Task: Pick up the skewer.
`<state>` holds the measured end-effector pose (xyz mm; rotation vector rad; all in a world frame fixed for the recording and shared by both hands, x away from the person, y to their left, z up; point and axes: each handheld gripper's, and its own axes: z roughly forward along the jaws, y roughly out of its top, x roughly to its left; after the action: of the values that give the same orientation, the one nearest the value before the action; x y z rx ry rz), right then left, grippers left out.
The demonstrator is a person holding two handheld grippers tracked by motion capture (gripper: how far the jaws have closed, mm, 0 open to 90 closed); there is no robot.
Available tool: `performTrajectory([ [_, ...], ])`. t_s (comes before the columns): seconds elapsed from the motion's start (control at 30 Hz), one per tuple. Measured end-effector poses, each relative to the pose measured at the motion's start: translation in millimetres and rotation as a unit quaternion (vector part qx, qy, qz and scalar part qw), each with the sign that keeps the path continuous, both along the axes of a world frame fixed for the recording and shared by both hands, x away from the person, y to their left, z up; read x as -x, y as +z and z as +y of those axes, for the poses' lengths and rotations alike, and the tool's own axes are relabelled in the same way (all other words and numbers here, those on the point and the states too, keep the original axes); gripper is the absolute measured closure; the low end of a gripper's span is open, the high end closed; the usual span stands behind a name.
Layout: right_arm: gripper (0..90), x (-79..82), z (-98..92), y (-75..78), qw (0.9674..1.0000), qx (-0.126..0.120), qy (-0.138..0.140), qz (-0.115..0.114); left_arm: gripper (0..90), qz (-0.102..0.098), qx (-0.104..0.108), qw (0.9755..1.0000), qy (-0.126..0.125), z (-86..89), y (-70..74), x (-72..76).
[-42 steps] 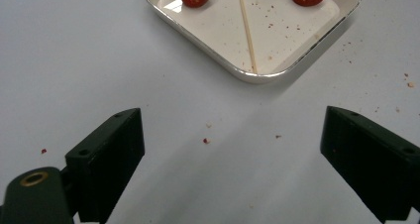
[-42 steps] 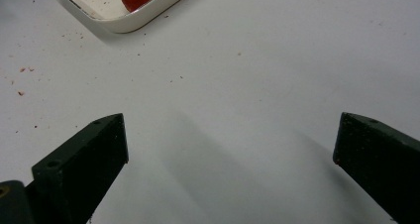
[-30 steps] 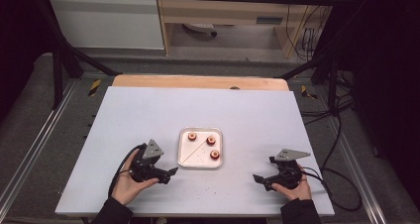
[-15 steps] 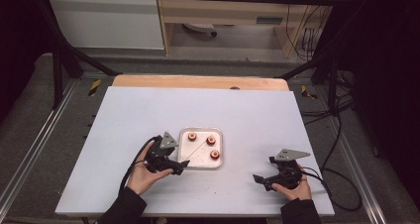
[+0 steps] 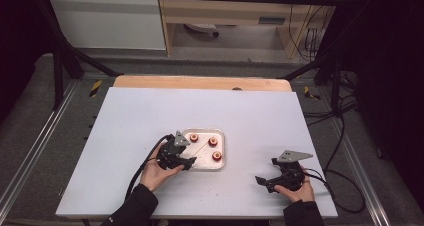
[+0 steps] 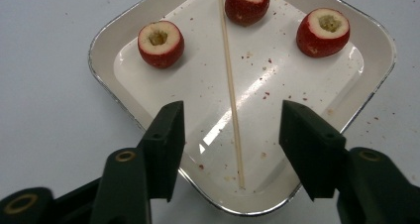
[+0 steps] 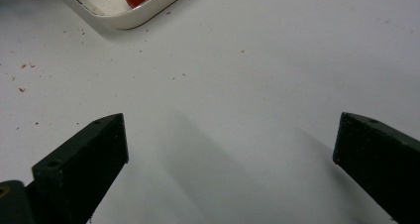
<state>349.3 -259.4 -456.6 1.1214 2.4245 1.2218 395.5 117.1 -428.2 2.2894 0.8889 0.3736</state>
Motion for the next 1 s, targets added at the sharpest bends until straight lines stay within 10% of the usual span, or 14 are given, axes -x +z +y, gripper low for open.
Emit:
performTrajectory([
  [1.0, 1.2, -0.1, 0.4, -0.6, 1.0, 0.002, 0.003, 0.001, 87.7, -0.008, -0.003, 0.9999, 0.01, -12.0, -13.3, 0.0],
])
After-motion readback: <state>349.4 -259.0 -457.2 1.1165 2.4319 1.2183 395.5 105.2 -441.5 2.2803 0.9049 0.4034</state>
